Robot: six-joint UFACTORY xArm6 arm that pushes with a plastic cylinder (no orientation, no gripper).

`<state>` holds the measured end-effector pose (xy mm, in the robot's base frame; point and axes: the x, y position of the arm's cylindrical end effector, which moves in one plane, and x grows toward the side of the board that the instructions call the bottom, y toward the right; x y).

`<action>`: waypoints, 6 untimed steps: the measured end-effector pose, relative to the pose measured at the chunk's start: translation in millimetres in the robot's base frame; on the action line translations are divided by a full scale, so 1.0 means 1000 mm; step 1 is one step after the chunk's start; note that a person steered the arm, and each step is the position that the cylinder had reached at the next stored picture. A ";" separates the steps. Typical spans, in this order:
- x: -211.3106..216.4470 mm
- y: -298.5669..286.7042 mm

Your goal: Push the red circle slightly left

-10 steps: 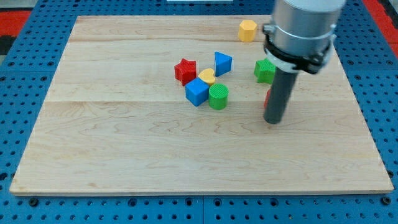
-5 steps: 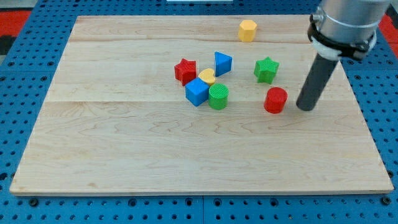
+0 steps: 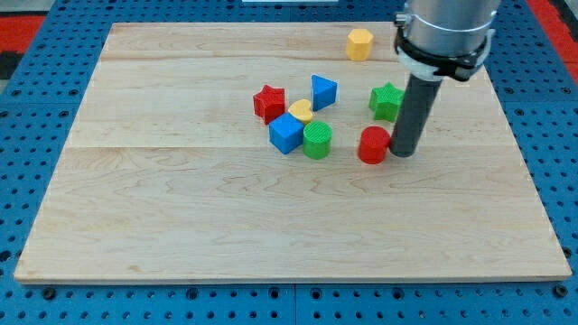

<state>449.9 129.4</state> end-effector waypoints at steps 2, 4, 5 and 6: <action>-0.006 -0.012; -0.015 -0.019; -0.037 0.044; -0.084 0.071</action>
